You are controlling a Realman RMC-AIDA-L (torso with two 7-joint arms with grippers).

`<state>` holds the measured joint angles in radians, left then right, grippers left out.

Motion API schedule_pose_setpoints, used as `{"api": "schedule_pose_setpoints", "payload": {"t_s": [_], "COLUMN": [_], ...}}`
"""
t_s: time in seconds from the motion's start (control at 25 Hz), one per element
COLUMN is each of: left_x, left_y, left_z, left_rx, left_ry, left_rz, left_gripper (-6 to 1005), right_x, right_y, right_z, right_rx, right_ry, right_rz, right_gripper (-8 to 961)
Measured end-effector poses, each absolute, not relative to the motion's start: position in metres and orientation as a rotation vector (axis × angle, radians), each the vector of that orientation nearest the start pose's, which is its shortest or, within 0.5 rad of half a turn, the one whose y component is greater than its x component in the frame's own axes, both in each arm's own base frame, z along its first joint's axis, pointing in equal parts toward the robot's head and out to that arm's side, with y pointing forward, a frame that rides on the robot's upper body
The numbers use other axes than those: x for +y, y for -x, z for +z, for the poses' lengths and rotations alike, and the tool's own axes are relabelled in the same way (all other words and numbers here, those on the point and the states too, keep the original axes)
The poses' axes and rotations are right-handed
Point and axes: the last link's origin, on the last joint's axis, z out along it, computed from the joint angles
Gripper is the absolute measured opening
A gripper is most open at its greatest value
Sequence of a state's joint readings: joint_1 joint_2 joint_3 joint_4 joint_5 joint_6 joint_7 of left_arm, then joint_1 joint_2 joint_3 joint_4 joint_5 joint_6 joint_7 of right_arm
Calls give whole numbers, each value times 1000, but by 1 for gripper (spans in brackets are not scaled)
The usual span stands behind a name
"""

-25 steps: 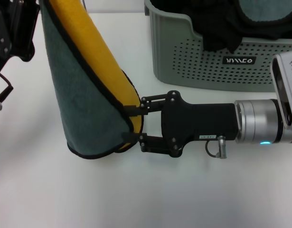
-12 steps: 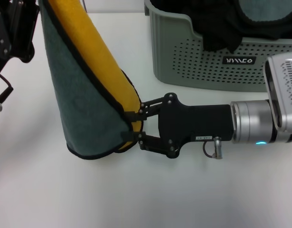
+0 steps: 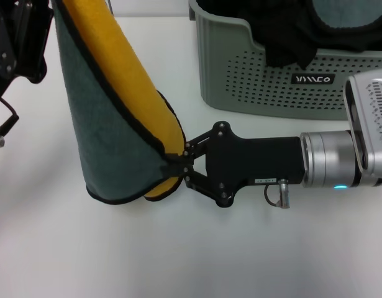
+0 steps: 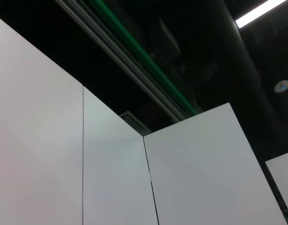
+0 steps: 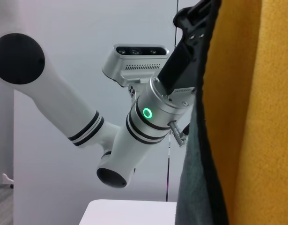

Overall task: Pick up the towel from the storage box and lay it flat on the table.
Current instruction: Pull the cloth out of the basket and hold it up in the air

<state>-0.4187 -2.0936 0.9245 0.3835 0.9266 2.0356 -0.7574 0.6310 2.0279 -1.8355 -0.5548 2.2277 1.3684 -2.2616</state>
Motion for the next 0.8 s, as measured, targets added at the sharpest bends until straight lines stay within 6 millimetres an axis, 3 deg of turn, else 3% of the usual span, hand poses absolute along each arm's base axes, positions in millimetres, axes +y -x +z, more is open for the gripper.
{"api": "schedule_pose_setpoints", "payload": {"t_s": [0.28, 0.4, 0.6, 0.76, 0.8], "left_x": [272, 264, 237, 205, 188], "left_y": [220, 230, 258, 278, 284], "left_z": [53, 53, 67, 82, 86], "left_rx": [134, 88, -115, -220, -259], "left_ry": [1906, 1937, 1951, 1939, 1949], "left_rz": [-1701, -1678, -1692, -1658, -1639], "left_gripper": [16, 16, 16, 16, 16], "right_x": [309, 309, 297, 270, 262], "right_y": [-143, -136, -126, -118, -116], "right_z": [-82, -65, -7, 34, 41], "right_rx": [-185, -196, -240, -295, -299], "right_ry": [2886, 2876, 2855, 2845, 2855], "right_rz": [1115, 1168, 1220, 1212, 1215], "right_gripper": [19, 20, 23, 27, 29]}}
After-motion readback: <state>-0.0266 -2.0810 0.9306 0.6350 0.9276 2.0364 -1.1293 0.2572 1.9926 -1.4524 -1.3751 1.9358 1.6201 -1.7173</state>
